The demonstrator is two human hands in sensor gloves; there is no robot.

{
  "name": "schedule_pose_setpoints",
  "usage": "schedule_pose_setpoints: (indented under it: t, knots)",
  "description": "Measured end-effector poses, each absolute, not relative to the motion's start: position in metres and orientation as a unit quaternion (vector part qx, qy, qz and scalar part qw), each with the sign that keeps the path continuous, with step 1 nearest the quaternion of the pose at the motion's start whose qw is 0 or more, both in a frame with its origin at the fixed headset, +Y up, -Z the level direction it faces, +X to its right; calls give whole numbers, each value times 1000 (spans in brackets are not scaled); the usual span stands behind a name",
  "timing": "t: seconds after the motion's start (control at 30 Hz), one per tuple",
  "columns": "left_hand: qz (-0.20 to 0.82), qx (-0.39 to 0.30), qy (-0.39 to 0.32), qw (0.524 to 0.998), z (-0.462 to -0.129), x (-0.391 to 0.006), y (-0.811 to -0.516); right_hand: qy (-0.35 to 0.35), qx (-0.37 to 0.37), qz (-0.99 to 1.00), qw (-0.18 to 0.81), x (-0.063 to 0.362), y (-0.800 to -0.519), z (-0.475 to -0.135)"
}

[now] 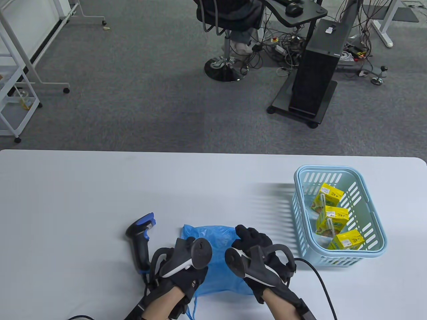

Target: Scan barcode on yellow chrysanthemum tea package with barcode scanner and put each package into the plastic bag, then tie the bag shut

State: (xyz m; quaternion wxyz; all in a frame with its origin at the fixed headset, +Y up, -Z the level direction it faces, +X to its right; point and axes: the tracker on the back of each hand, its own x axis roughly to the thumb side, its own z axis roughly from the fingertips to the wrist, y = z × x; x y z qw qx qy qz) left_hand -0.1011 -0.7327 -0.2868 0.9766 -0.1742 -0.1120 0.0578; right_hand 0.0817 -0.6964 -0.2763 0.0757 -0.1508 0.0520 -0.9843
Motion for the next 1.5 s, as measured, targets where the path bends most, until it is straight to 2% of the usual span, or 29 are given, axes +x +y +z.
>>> schedule_pose_setpoints:
  t: [0.13, 0.37, 0.63, 0.93, 1.07, 1.17, 1.3, 1.5]
  knots:
    - [78, -166, -102, 978, -291, -107, -735, 33, -144, -986, 74, 80, -702, -278]
    - [30, -106, -119, 987, -287, -102, -732, -4, -141, -988, 69, 91, -725, -287]
    - [-1, -70, -137, 988, -284, -96, -736, -17, -158, -982, 97, 88, -734, -286]
    - [-23, -57, -153, 986, -281, -92, -739, -8, -161, -985, 66, 87, -733, -284]
    - [-8, -78, -154, 985, -282, -93, -742, -35, -161, -984, 75, 86, -736, -284]
    - [-13, -75, -152, 985, -282, -93, -741, -23, -164, -983, 84, 84, -738, -284]
    - [2, -102, -155, 983, -283, -94, -743, -16, -162, -982, 93, 86, -737, -284]
    - [-7, -89, -161, 983, -282, -94, -743, -15, -164, -984, 65, 85, -737, -283]
